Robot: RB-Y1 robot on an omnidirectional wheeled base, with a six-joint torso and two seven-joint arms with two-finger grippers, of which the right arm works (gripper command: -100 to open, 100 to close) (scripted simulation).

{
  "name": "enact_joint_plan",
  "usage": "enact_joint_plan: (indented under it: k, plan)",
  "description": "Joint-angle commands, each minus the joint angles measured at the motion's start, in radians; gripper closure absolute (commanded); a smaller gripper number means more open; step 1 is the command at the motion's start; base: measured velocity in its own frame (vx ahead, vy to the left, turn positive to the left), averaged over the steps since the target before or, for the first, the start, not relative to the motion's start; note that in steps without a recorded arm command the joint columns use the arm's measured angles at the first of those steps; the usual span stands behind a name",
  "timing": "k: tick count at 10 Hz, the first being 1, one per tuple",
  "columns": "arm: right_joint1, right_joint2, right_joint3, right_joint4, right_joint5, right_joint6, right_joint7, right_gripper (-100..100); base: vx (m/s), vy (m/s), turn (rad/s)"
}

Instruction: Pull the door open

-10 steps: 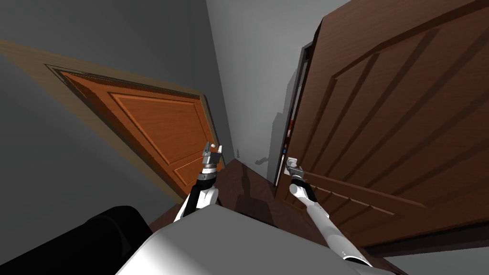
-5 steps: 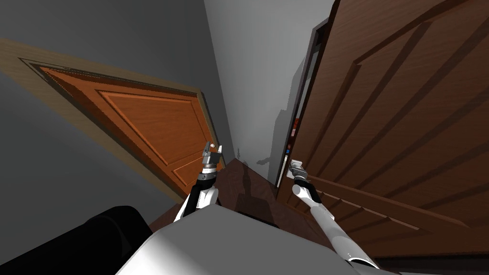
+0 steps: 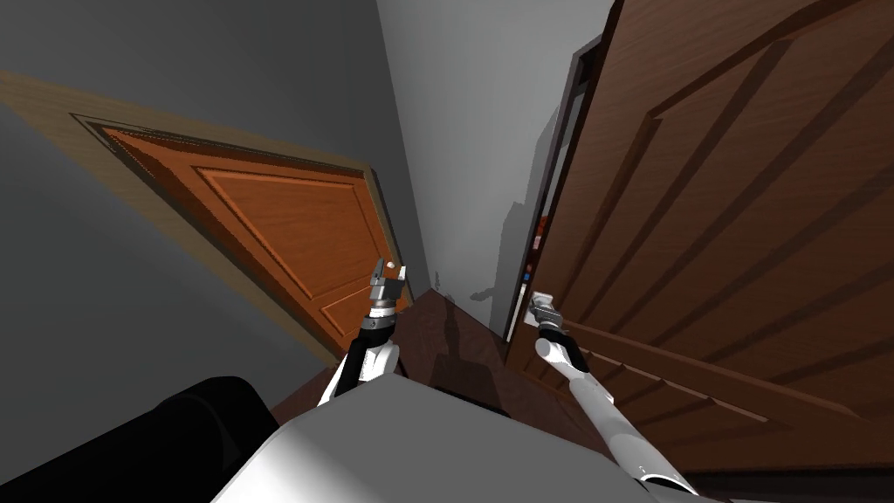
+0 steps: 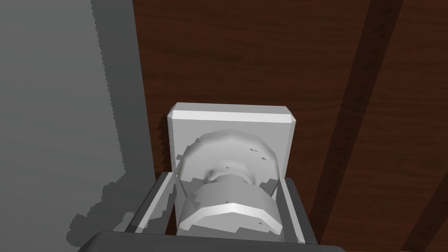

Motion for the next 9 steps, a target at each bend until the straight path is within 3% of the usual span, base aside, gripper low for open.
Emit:
enact_joint_plan:
  k: [1, 9]
  plan:
    - [0.009, -0.011, 0.019, -0.009, 0.002, 0.004, -0.023, 100, -0.215, -0.074, 0.192]
    - [0.055, -0.091, 0.111, -0.066, 0.010, 0.021, -0.146, 100, -0.233, -0.079, 0.172]
